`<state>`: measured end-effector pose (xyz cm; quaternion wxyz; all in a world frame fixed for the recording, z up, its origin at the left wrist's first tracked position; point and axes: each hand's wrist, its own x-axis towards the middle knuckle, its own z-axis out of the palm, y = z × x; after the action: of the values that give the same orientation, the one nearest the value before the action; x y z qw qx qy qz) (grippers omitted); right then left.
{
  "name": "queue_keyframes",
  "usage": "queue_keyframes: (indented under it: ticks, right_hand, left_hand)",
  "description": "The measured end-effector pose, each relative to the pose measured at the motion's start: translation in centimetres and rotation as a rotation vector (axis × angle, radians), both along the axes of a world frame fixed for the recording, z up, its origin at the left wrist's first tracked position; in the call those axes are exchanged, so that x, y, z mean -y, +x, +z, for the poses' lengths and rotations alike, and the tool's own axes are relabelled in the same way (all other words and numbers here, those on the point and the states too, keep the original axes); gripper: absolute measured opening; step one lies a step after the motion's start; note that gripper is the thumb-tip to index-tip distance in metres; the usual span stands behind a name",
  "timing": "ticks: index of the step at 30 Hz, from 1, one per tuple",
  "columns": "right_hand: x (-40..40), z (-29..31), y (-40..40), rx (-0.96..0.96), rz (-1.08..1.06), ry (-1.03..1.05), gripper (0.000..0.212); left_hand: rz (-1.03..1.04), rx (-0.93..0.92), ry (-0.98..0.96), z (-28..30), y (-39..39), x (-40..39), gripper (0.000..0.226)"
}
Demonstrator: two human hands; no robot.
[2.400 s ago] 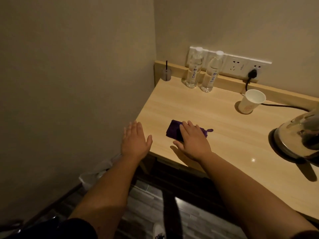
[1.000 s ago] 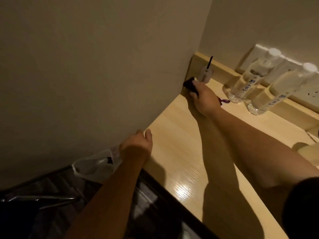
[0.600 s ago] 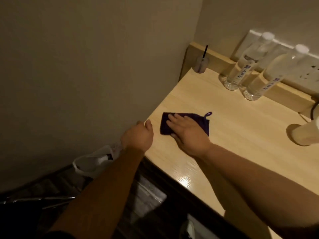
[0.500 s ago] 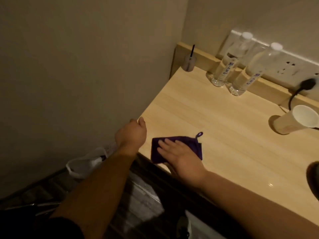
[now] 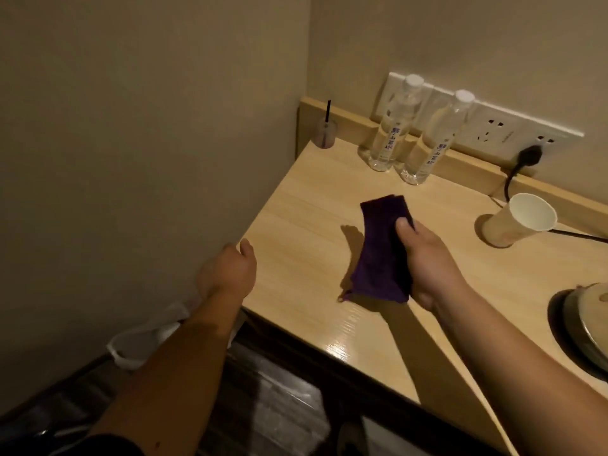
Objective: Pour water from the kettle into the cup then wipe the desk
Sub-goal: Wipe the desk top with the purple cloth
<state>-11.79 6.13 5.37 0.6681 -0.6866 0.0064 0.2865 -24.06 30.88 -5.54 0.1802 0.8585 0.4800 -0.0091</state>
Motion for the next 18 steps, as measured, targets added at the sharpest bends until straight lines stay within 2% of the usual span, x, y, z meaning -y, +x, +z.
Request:
queue_keyframes:
  ticks: [2, 4, 6, 7, 9, 10, 14, 18]
  right_hand:
    - [-1.5, -0.4, 5.0, 0.334, 0.071, -0.201, 0.024]
    - [-3.5, -1.6, 9.4, 0.757, 0.199, -0.386, 0.032]
    - [-5.7, -4.1, 13.2, 1.094, 0.426, -0.596, 0.042]
    - [-6.6, -5.7, 14.7, 1.175, 0.579, -0.716, 0.045]
    - [-7.7, -8.8, 16.4, 1.215, 0.820, -0.965, 0.050]
    - [-7.8, -9.9, 16.7, 1.214, 0.861, -1.024, 0.052]
    - [-7.3, -10.6, 15.9, 1.189, 0.854, -1.021, 0.053]
    - [-4.7, -9.7, 11.7, 1.127, 0.865, -0.974, 0.052]
  left_hand:
    - [-0.011, -0.017, 0.022, -0.2, -0.1, 0.1, 0.062]
    - [-0.010, -0.024, 0.040, -0.3, -0.1, 0.0, 0.061]
    - [-0.009, -0.030, 0.035, -0.8, -0.1, -0.1, 0.061]
    - [-0.005, -0.038, 0.027, -1.1, -0.1, -0.3, 0.062]
    - [0.013, -0.062, 0.012, -1.5, -0.1, -0.7, 0.065]
    - [0.021, -0.076, 0.007, -1.7, -0.1, -0.8, 0.066]
    - [0.039, -0.114, 0.021, -1.9, 0.0, -0.9, 0.067]
    - [0.029, -0.021, 0.025, -1.9, -0.1, -0.6, 0.066]
